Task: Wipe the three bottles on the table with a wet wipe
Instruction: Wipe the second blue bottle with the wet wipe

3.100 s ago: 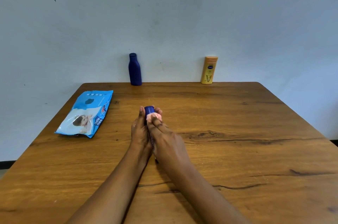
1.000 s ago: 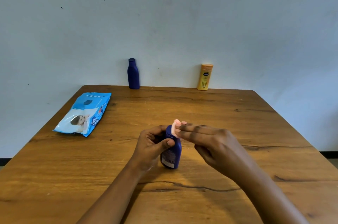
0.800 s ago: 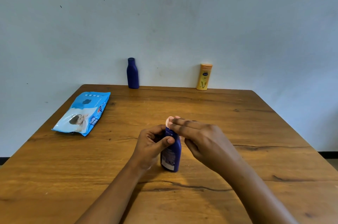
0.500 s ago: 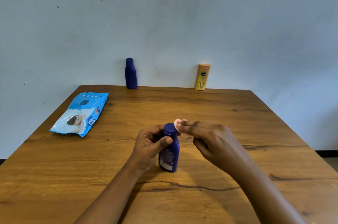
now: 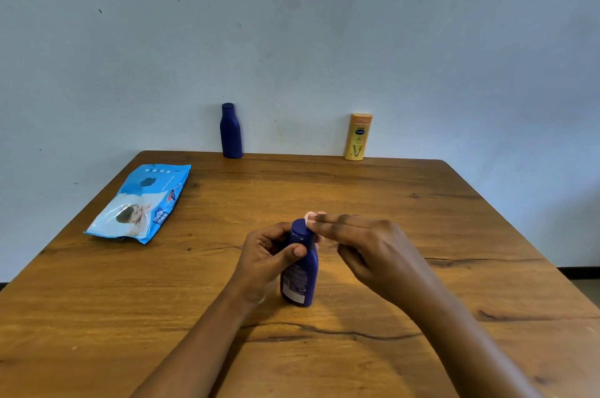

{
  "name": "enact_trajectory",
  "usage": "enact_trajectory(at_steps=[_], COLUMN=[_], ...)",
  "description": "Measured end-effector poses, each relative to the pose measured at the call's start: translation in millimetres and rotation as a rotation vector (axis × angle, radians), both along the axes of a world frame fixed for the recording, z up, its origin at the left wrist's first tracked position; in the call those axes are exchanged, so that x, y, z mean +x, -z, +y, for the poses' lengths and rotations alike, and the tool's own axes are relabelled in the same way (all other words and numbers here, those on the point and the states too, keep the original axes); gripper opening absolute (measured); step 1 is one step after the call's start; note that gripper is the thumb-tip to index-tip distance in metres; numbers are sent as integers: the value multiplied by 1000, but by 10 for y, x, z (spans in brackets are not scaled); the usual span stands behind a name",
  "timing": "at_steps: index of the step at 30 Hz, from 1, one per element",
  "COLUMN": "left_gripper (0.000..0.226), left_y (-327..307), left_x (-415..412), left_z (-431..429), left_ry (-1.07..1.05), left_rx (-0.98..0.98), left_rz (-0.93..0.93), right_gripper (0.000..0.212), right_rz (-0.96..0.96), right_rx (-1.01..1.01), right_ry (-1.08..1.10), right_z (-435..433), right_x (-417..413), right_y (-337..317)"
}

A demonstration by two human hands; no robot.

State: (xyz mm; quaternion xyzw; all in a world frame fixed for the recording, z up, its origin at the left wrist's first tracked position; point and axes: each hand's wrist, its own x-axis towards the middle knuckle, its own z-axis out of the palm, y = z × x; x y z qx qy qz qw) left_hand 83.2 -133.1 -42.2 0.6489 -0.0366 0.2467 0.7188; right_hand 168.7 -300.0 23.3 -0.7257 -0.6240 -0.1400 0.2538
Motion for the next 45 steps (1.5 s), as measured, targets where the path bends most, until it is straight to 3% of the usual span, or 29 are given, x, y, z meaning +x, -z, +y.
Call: enact_trajectory(at_steps=[10, 15, 20, 24, 30, 36, 40, 45], left_gripper=[43, 47, 34, 40, 45, 39, 41, 41], left_y=[18, 25, 20, 15, 24, 26, 10, 47], left_x=[-7, 8, 4, -1, 7, 7, 6, 14], left_z=[3, 6, 1, 6, 7, 37, 35, 47], left_ry=[13, 15, 17, 25, 32, 27, 39, 52], left_rx=[-30, -60, -78, -56, -64, -78, -44, -112], left_rz=[12, 26, -13, -2, 18, -9, 3, 8], right_gripper=[40, 43, 44, 40, 41, 44, 37, 47], right_rz=[-80, 62, -93, -116, 5, -80, -63, 9], right_rx=[-23, 137, -23, -25, 117, -54, 5, 34], right_ry=[-42, 9, -1, -14, 63, 45, 28, 95], right_z=[-44, 18, 174, -15, 17, 93, -66, 197], right_x=[-43, -93, -204, -161, -113, -217, -166, -266], right_y=[-32, -189, 27, -6, -205, 10, -62, -86])
